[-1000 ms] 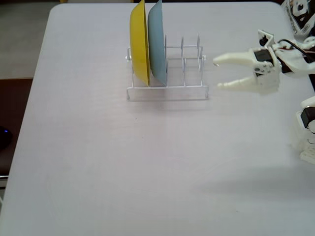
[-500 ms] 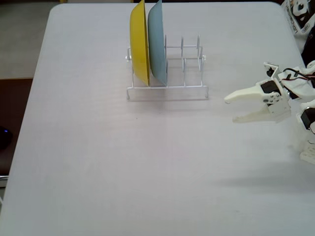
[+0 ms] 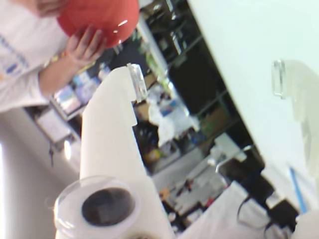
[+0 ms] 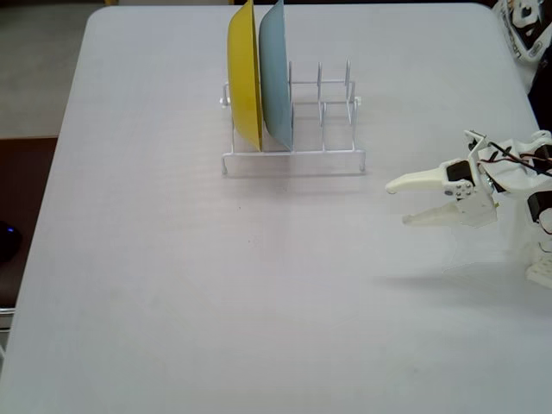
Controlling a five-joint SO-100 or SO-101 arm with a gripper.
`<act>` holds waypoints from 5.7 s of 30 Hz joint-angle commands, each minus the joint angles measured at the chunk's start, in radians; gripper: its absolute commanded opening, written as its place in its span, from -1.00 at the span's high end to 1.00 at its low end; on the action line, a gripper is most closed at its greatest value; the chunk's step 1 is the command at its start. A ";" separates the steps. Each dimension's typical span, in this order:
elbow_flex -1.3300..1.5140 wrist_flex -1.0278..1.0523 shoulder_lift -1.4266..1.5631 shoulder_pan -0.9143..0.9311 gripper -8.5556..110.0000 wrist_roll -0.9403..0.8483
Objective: Please give me two plates.
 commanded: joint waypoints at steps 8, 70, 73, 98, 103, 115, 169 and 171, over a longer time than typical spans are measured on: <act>0.075 0.012 0.095 0.017 0.42 0.003; 0.232 0.011 0.100 0.097 0.86 -0.075; 0.232 0.011 0.100 0.095 0.86 -0.077; 0.232 0.012 0.100 0.095 0.86 -0.077; 0.232 0.012 0.100 0.095 0.86 -0.077; 0.232 0.012 0.100 0.095 0.86 -0.077; 0.232 0.012 0.100 0.095 0.86 -0.077; 0.232 0.012 0.100 0.095 0.86 -0.077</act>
